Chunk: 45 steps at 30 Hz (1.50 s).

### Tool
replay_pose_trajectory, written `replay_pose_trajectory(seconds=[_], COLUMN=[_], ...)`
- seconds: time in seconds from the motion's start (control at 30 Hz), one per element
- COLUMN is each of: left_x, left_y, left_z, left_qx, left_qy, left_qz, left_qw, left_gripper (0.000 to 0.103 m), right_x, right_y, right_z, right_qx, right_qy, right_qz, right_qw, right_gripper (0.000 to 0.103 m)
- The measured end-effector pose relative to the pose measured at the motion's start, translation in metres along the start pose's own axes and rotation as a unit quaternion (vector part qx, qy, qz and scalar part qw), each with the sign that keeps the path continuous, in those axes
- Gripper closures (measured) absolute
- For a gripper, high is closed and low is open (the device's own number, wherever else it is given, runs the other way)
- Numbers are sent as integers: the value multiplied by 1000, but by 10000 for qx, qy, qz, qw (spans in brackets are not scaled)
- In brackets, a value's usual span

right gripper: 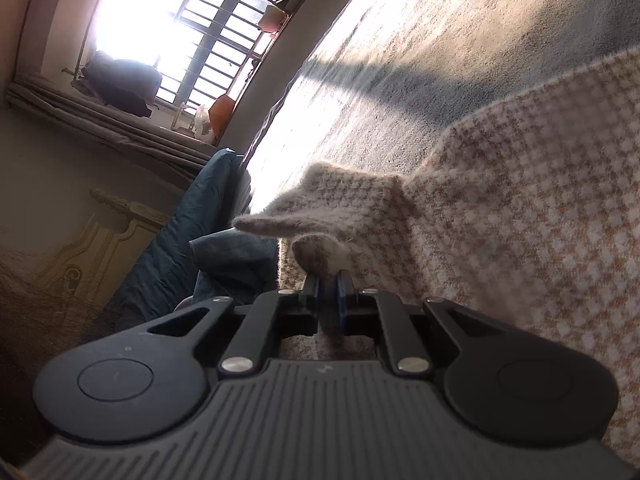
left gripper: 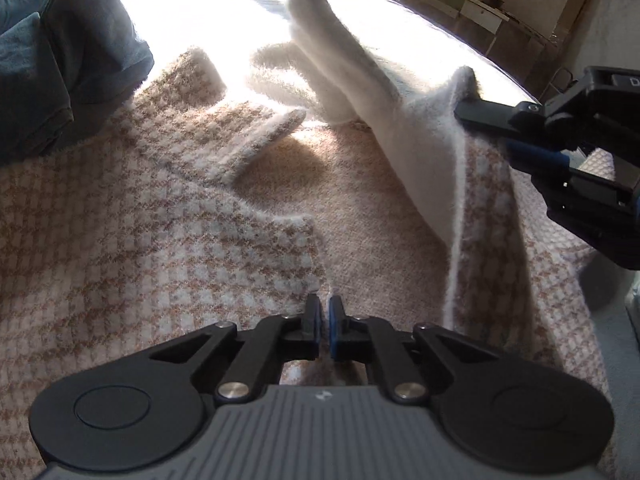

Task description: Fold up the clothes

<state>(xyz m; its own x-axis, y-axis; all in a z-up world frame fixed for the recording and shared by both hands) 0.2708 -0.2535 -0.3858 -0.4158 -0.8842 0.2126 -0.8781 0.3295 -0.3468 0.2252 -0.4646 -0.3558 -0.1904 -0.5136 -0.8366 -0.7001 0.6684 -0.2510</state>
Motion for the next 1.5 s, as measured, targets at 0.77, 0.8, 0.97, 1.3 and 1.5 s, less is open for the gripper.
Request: replay_pose_trajectory(seconds=[0.77,0.8,0.97,1.3,1.5], left_x=[-102,-103,-101,-43,-32], left_y=[15,15,17,52,60], left_z=[-36,-40,-54,-70,-63], left_qx=[414,452,505,306,197], left_qy=[247,242,233,417,452], left_qz=[-2023,-2006,-1695,-373,-161], left_qw=[9781,9783,9840,9980,9987], left_gripper=[67,66,66,67,68], right_x=[-49,-56,-57,-75,-53], right_y=[26,23,26,133,146], right_z=[89,67,-17,16,49], right_qx=[-1103,-795,28,-1308,-1676], right_qy=[1230,1011,1226,2700,3219], right_qz=[-1643,-1578,-1174,-2746,-2323], right_qw=[9725,9791,9855,9135,9024], right_gripper=[77,75,72,75,79])
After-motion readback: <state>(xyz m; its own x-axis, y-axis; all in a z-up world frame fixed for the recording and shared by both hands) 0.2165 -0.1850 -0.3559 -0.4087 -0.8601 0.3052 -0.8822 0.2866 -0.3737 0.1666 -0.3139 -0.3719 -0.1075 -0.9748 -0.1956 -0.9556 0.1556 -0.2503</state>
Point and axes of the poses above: each gripper's, at about its wrist camera, not at the fingertips, and z roughly the way its jaws point, x to its right, y to its underside, the point moved 4 cm from there along z, roughly the way its jaws point, and after that the axes turned 14 degrees about -x, right-handed, at the moved point
